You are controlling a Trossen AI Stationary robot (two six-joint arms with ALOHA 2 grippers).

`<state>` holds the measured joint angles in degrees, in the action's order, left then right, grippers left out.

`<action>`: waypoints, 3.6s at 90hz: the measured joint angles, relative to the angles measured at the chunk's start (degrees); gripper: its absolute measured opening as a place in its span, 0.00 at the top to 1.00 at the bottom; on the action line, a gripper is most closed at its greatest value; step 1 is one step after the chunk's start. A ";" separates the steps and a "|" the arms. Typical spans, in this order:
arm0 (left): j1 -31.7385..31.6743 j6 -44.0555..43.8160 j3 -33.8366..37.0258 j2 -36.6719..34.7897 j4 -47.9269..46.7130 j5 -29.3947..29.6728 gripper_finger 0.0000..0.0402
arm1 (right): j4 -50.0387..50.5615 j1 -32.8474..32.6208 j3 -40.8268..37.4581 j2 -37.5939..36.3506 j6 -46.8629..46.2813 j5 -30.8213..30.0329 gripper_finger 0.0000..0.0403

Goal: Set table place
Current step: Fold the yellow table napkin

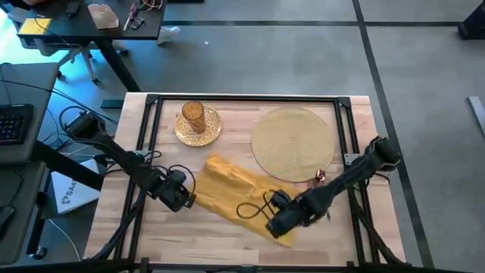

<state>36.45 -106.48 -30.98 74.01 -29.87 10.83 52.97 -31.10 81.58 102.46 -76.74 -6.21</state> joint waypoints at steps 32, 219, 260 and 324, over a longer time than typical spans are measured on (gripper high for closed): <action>-0.11 -2.06 1.96 5.24 5.66 3.28 0.60 | 1.25 9.52 -0.04 -2.15 21.32 0.51 0.71; 3.48 45.93 -15.63 11.59 6.83 -3.87 1.00 | -37.85 31.77 38.58 48.10 80.47 23.20 0.57; 2.68 42.36 -19.65 9.07 -7.86 -0.32 1.00 | -14.50 29.91 37.88 39.77 72.17 14.33 1.00; -8.05 87.64 -58.33 4.36 -20.45 22.76 1.00 | 12.16 16.99 38.14 -4.10 56.16 -3.41 1.00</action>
<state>28.40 -18.84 -89.32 78.37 -50.33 33.59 65.12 -14.11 119.72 98.36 -20.58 -9.63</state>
